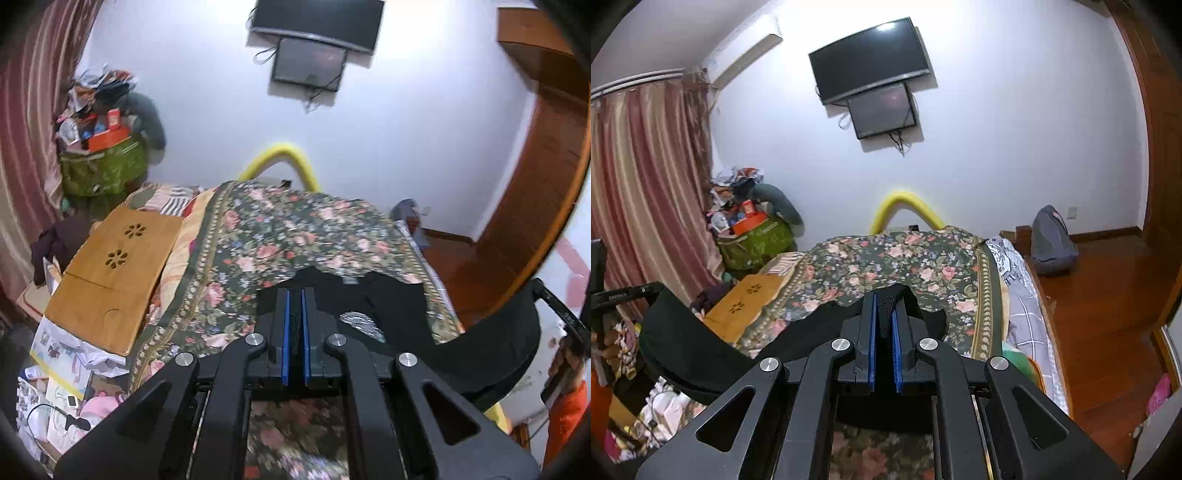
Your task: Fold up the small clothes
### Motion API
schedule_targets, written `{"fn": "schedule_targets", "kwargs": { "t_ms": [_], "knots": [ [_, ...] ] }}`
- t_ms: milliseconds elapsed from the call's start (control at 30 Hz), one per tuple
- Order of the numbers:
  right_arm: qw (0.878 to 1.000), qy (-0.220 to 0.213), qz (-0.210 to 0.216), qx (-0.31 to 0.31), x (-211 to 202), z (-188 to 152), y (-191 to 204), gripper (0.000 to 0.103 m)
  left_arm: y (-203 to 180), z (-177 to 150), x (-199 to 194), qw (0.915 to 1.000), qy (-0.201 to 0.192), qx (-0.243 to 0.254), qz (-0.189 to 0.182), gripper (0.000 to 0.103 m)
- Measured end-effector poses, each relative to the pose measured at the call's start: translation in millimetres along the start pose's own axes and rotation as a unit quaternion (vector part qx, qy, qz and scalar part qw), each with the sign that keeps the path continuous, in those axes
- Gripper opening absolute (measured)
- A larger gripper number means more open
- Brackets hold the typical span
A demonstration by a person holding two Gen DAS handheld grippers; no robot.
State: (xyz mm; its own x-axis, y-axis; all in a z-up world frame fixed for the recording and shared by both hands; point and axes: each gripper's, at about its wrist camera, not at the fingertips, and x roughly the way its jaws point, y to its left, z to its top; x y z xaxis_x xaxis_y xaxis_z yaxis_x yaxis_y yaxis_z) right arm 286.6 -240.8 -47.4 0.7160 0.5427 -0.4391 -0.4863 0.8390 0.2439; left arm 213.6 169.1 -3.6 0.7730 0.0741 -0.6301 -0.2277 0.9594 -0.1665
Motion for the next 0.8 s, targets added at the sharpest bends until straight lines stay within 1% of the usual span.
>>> {"fn": "schedule_targets", "kwargs": {
  "t_ms": [100,133,200,367,433,600,700,767,800],
  "knots": [
    [1.000,0.014,-0.011,0.007,29,2,-7,0.006,11,7,41,0.9994,0.022,-0.008,0.024,0.005],
    [1.000,0.020,-0.015,0.009,41,2,-9,0.006,16,11,61,0.9988,0.034,-0.017,0.030,0.005],
    [0.999,0.033,-0.022,0.011,62,3,-15,0.006,26,12,88,0.9978,0.050,-0.026,0.036,0.005],
    [0.997,0.065,-0.036,0.025,121,9,-35,0.006,47,19,173,0.9934,0.089,-0.040,0.060,0.005],
    [0.995,0.081,-0.042,0.036,150,9,-51,0.006,52,21,204,0.9917,0.101,-0.041,0.068,0.005],
    [0.990,0.114,-0.053,0.058,205,2,-85,0.006,66,20,277,0.9871,0.131,-0.046,0.080,0.005],
    [0.988,0.132,-0.063,0.057,228,-7,-95,0.007,70,15,308,0.9852,0.141,-0.036,0.091,0.005],
    [0.985,0.147,-0.071,0.049,238,-16,-97,0.009,69,8,322,0.9825,0.145,-0.015,0.116,0.006],
    [0.984,0.156,-0.076,0.038,240,-21,-96,0.009,69,3,328,0.9804,0.147,0.001,0.131,0.008]
  ]
}}
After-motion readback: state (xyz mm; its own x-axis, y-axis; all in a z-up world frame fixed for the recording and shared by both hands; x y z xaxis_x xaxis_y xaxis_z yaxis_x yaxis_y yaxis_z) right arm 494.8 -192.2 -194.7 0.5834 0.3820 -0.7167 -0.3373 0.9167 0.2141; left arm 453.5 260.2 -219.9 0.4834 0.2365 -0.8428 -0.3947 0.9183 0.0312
